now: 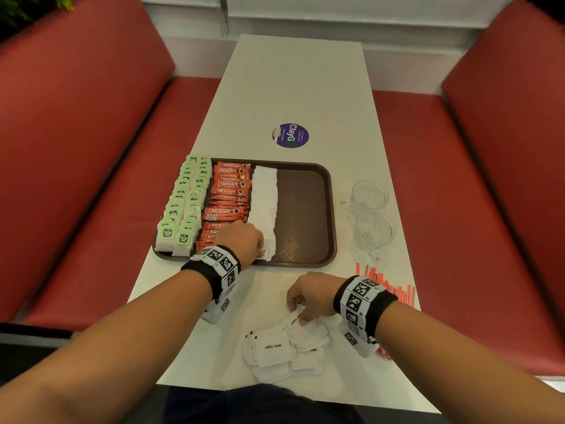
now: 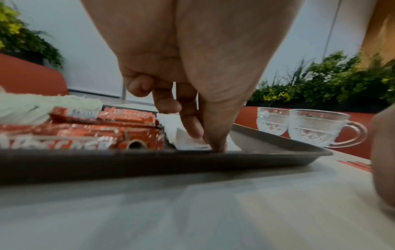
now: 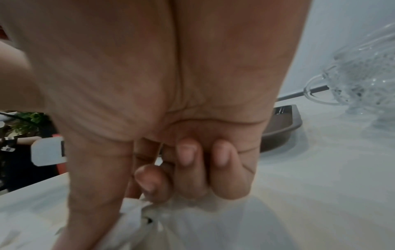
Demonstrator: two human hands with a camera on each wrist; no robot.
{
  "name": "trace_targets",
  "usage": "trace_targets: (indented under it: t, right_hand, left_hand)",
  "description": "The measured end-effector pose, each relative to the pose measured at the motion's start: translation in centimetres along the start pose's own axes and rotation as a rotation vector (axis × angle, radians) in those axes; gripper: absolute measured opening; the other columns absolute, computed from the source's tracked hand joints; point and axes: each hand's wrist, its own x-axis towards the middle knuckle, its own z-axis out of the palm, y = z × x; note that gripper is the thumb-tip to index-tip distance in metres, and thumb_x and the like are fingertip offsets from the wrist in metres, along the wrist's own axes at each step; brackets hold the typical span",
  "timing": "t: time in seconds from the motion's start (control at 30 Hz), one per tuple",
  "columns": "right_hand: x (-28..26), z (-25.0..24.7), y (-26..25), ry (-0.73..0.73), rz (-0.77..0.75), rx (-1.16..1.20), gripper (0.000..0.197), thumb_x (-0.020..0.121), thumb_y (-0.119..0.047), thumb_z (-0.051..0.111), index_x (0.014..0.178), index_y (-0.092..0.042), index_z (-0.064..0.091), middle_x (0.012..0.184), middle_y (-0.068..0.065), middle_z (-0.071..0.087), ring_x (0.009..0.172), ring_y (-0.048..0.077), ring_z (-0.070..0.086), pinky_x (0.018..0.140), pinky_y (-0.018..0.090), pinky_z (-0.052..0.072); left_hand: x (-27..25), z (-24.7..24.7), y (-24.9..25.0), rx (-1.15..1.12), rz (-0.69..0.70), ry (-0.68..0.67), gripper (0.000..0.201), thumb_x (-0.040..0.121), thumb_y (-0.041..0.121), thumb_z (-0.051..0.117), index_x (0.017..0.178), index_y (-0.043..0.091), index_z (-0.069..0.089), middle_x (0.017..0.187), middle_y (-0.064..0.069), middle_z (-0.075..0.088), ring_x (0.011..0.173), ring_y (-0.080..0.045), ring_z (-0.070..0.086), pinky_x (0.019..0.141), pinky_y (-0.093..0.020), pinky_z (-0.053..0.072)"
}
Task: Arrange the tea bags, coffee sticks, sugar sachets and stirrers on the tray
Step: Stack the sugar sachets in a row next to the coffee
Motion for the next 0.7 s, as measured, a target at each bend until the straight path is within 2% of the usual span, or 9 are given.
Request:
trace_targets:
  t: [0.07,0.13,0.2,0.27,0.37,0.47,0.53,0.63,0.7]
  right_hand:
    - [-0.1,0.2,-0.2,0.001,-0.001,-0.028,0.027,0.084,-0.026,0.077,0.109,-0.020,0.069,0.092,-0.008,0.055,0.086,0.016,0.052,0.074,0.027,0.037]
    - [-0.2,0.3,-0.3,0.011,-0.006,-0.043,0.023,0.087,-0.025,0.074,0.107,-0.019,0.068,0.095,-0.005,0.058,0.087,0.017,0.052,0.074,0.027,0.038]
    - [-0.4,0.3,-0.3,0.027,-0.008,-0.048,0.021,0.089,-0.025,0.071,0.108,-0.018,0.067,0.105,0.000,0.063,0.092,0.020,0.054,0.077,0.028,0.041]
    - [-0.8,0.3,-0.2,0.061,0.000,-0.060,0.023,0.091,-0.027,0.068,0.112,-0.017,0.065,0.115,0.003,0.062,0.101,0.023,0.057,0.083,0.031,0.045]
    - [-1.5,0.3,0.3,0.140,0.006,-0.062,0.024,0.092,-0.029,0.066,0.112,-0.016,0.064,0.115,0.003,0.059,0.101,0.023,0.058,0.085,0.034,0.048]
    - [-2.4,0.1,0.9,0.185,0.023,-0.034,0.016,0.092,-0.025,0.065,0.105,-0.018,0.060,0.107,-0.001,0.057,0.093,0.018,0.052,0.078,0.028,0.041]
    - [-2.9,0.0,1.2,0.210,0.040,0.008,0.015,0.091,-0.020,0.066,0.103,-0.020,0.056,0.106,-0.002,0.058,0.094,0.018,0.053,0.077,0.027,0.040]
    - [-3.5,0.1,1.2,0.234,0.083,0.085,0.037,0.092,-0.014,0.066,0.127,-0.021,0.054,0.119,0.000,0.060,0.097,0.017,0.054,0.082,0.026,0.042]
    - [-3.8,0.0,1.1,0.220,0.106,0.076,0.043,0.094,-0.010,0.061,0.136,-0.019,0.052,0.122,0.003,0.059,0.090,0.015,0.055,0.078,0.026,0.046]
  left_hand:
    - [-0.8,-0.3,0.4,0.014,0.023,0.030,0.030,0.094,0.049,0.054,0.114,0.031,0.068,0.114,0.003,0.064,0.108,-0.021,0.056,0.090,-0.038,0.045]
    - [-2.0,-0.5,1.1,-0.032,0.071,0.066,0.031,0.095,0.050,0.052,0.110,0.029,0.069,0.109,0.003,0.065,0.103,-0.020,0.058,0.087,-0.037,0.047]
    - [-3.5,-0.8,1.7,-0.105,0.165,0.045,0.029,0.094,0.050,0.054,0.103,0.028,0.071,0.100,0.005,0.067,0.096,-0.018,0.060,0.083,-0.034,0.049]
    - [-5.1,-0.8,2.2,-0.164,0.270,-0.040,0.027,0.092,0.050,0.058,0.103,0.028,0.071,0.098,0.008,0.066,0.093,-0.014,0.060,0.080,-0.031,0.049]
    - [-7.1,0.3,3.1,-0.137,0.408,-0.200,0.033,0.084,0.055,0.066,0.106,0.030,0.068,0.099,0.012,0.064,0.091,-0.010,0.058,0.080,-0.030,0.048]
    - [-8.4,2.5,4.1,-0.081,0.483,-0.359,0.050,0.072,0.065,0.072,0.108,0.031,0.063,0.101,0.013,0.059,0.092,-0.012,0.056,0.081,-0.034,0.050]
    - [-8.7,3.4,4.6,-0.033,0.509,-0.408,0.060,0.067,0.066,0.076,0.113,0.031,0.060,0.104,0.011,0.057,0.093,-0.014,0.056,0.082,-0.037,0.051]
    - [-8.8,3.4,5.2,0.000,0.532,-0.400,0.060,0.069,0.059,0.078,0.118,0.028,0.060,0.108,0.007,0.056,0.095,-0.017,0.056,0.083,-0.038,0.051]
    - [-8.7,3.0,5.6,-0.001,0.554,-0.376,0.057,0.074,0.053,0.077,0.122,0.027,0.062,0.111,0.005,0.055,0.098,-0.019,0.055,0.082,-0.035,0.049]
